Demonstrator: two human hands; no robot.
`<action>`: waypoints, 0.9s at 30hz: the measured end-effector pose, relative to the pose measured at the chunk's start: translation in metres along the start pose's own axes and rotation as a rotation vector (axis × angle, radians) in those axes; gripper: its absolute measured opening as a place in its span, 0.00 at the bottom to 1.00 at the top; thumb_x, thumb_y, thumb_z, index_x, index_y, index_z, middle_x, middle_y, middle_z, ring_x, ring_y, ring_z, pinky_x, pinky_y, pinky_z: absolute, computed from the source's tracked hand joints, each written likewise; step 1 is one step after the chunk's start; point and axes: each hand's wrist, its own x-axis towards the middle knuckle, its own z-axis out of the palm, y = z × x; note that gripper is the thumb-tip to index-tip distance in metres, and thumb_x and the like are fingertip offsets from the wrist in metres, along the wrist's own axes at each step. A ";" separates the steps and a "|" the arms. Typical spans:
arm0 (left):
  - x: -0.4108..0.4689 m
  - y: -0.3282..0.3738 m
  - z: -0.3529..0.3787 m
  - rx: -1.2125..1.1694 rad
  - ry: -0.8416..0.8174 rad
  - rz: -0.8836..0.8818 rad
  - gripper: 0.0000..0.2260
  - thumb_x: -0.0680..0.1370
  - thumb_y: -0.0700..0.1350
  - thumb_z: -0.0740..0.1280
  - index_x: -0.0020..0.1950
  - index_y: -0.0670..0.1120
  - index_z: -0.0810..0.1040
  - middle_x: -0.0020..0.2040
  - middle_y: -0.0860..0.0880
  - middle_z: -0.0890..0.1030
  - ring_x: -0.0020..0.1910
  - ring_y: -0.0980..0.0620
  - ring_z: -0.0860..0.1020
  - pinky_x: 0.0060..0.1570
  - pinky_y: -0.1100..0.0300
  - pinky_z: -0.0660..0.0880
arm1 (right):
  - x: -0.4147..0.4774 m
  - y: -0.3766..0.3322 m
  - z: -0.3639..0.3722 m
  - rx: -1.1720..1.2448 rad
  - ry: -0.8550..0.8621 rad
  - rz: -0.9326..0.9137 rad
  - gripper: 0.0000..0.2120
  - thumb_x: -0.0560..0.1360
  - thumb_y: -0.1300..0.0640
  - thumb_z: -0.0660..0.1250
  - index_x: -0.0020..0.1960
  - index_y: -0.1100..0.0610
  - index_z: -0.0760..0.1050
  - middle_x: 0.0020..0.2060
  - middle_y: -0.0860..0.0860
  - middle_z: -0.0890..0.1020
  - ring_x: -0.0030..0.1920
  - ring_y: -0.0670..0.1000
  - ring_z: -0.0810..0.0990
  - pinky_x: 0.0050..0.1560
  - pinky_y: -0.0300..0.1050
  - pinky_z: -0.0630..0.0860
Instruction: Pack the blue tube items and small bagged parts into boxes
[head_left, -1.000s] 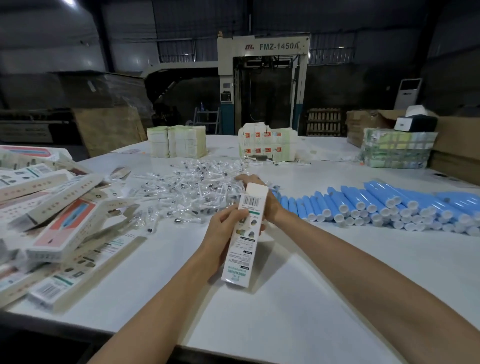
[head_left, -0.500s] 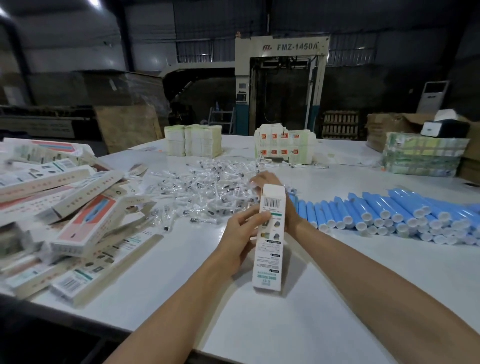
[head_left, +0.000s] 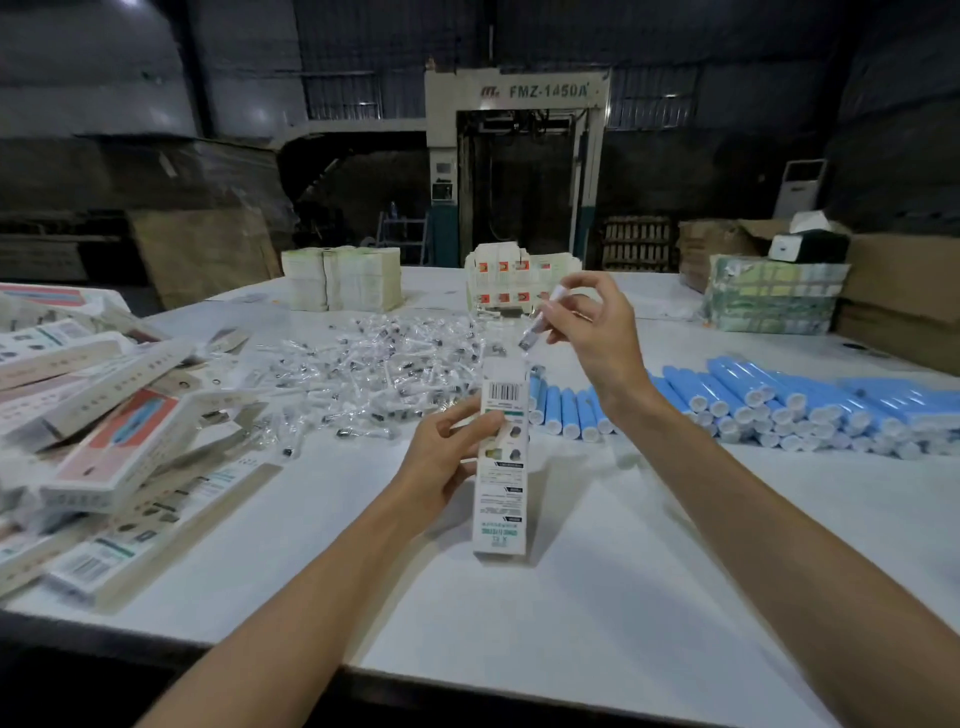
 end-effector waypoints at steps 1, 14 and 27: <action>-0.001 0.000 0.001 0.008 -0.008 0.002 0.18 0.75 0.50 0.79 0.65 0.51 0.87 0.61 0.40 0.87 0.50 0.45 0.88 0.43 0.55 0.85 | -0.002 -0.002 0.003 -0.022 -0.033 0.003 0.13 0.79 0.64 0.73 0.60 0.62 0.73 0.41 0.54 0.87 0.42 0.53 0.86 0.42 0.42 0.80; -0.001 -0.001 0.000 0.013 -0.017 0.026 0.18 0.77 0.48 0.78 0.67 0.48 0.86 0.60 0.38 0.87 0.50 0.46 0.87 0.44 0.57 0.83 | -0.016 0.008 0.023 -0.226 -0.326 0.193 0.12 0.76 0.62 0.75 0.57 0.58 0.76 0.38 0.52 0.87 0.40 0.49 0.86 0.41 0.41 0.82; 0.001 -0.002 -0.002 0.021 0.066 0.093 0.27 0.75 0.46 0.79 0.74 0.52 0.78 0.58 0.40 0.88 0.54 0.43 0.88 0.48 0.52 0.85 | -0.059 0.035 0.002 -0.220 -0.071 0.208 0.13 0.84 0.55 0.67 0.68 0.51 0.74 0.60 0.49 0.79 0.59 0.47 0.80 0.54 0.39 0.76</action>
